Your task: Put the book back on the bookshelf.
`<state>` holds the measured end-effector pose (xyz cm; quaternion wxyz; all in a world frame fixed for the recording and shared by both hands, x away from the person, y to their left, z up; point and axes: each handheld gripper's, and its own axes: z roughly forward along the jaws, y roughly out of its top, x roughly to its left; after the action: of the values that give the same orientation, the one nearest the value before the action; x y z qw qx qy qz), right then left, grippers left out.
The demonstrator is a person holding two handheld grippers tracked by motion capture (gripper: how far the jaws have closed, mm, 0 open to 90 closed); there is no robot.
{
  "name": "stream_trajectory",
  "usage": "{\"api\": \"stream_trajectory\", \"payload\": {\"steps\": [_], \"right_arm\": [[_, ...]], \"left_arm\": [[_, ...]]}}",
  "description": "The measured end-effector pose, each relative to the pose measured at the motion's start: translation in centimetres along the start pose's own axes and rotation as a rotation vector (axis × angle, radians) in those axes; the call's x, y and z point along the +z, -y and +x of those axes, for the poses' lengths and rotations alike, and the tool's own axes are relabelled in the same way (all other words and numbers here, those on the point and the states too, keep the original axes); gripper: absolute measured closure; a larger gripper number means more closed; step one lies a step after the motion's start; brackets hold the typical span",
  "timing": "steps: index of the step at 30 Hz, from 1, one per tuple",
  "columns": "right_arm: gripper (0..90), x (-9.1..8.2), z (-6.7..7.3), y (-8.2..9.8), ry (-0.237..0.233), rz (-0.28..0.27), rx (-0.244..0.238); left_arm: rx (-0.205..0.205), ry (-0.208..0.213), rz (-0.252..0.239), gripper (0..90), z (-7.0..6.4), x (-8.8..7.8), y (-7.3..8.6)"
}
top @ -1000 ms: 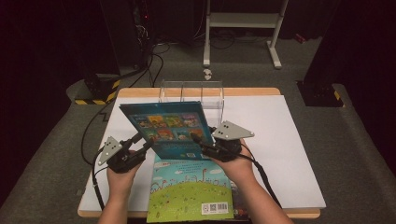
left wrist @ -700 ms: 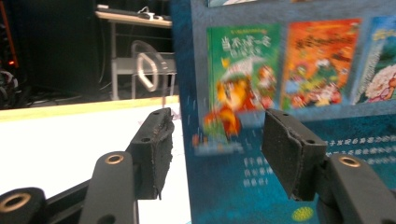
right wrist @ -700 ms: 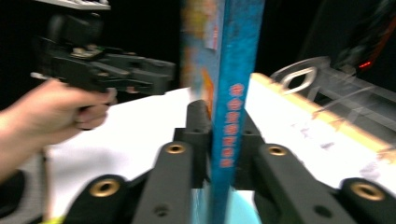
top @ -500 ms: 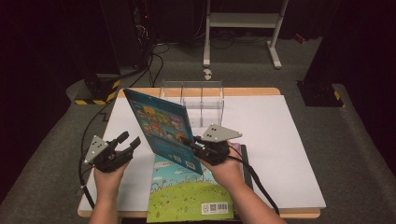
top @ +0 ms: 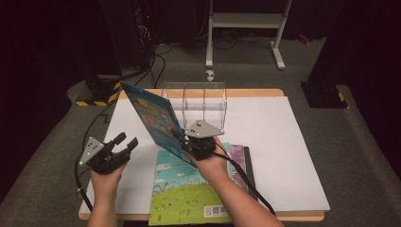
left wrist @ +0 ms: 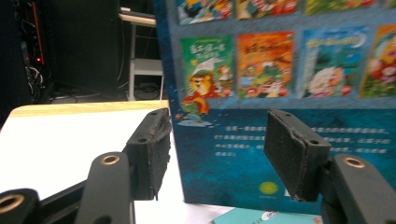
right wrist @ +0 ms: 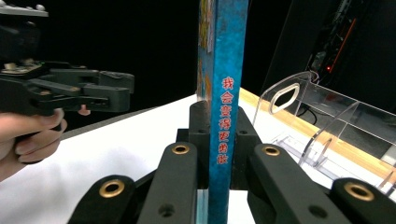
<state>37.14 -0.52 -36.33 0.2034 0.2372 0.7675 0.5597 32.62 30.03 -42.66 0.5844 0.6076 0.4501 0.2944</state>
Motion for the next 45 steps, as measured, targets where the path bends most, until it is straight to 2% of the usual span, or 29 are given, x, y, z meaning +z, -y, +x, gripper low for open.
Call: {"api": "stream_trajectory", "payload": {"steps": [6, 9, 14, 20, 26, 30, 37, 42, 45], "right_arm": [[82.9, 0.6, 0.2, -0.1, 0.010, -0.005, 0.003], [82.6, 0.6, 0.4, -0.1, 0.006, -0.008, 0.002], [81.0, 0.5, 1.1, 0.1, -0.006, -0.016, 0.011], [79.8, 0.4, 2.3, 0.4, -0.014, -0.025, -0.002], [78.2, 0.4, 3.4, 0.7, -0.027, -0.025, -0.021], [76.9, 0.4, 4.4, 1.0, -0.043, -0.021, -0.053], [75.6, 0.3, 5.2, 1.3, -0.030, -0.014, -0.082], [65.8, 0.0, 4.6, 1.6, -0.082, 0.017, -0.035], [64.8, -0.8, 4.1, 2.7, -0.101, 0.035, -0.011]], "left_arm": [[0.009, 0.026, -0.010, 38.3, -0.9, 0.0, -0.6], [0.027, 0.050, -0.013, 36.1, -1.8, 0.1, -0.9], [0.044, 0.122, -0.046, 31.5, -3.4, 0.0, -1.8], [0.053, 0.197, -0.096, 29.5, -5.4, -0.5, -2.9], [0.053, 0.242, -0.129, 27.3, -6.5, -1.3, -3.6], [0.049, 0.243, -0.148, 27.0, -6.8, -1.7, -3.8], [0.042, 0.247, -0.160, 26.6, -6.8, -1.7, -3.8], [0.035, 0.252, -0.162, 26.0, -6.8, -1.8, -3.8], [0.028, 0.269, -0.164, 23.3, -6.7, -1.8, -3.8]]}}
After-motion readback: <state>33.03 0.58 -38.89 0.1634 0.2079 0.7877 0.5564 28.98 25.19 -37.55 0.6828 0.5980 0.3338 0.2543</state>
